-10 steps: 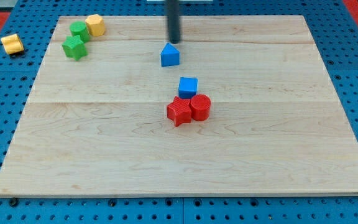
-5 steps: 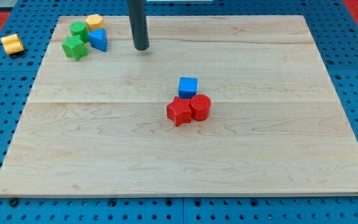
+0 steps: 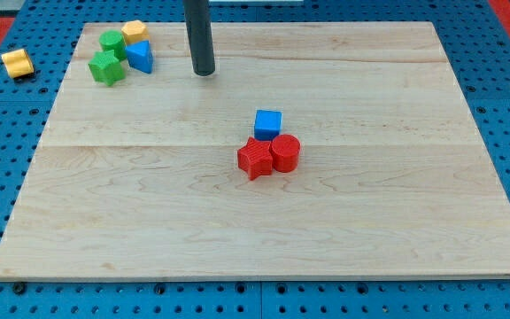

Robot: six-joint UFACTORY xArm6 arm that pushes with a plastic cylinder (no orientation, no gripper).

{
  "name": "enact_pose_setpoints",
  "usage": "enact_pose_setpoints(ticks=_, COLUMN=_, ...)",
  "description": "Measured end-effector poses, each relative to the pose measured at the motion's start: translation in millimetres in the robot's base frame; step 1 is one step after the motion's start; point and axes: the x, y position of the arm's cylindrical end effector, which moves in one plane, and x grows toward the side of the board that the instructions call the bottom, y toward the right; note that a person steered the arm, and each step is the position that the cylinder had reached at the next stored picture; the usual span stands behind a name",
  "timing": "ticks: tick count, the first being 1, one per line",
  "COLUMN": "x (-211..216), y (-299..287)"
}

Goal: Point your arm at the blue triangle

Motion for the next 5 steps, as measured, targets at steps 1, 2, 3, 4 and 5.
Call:
enact_pose_setpoints(ticks=1, x=0.0, y=-2.4)
enact_pose_setpoints(ticks=2, x=0.0, y=-2.8)
enact_pose_setpoints(ticks=3, x=0.0, y=-10.4)
enact_pose_setpoints(ticks=4, x=0.0, y=-23.5)
enact_pose_setpoints(ticks=5, x=0.0, y=-33.2)
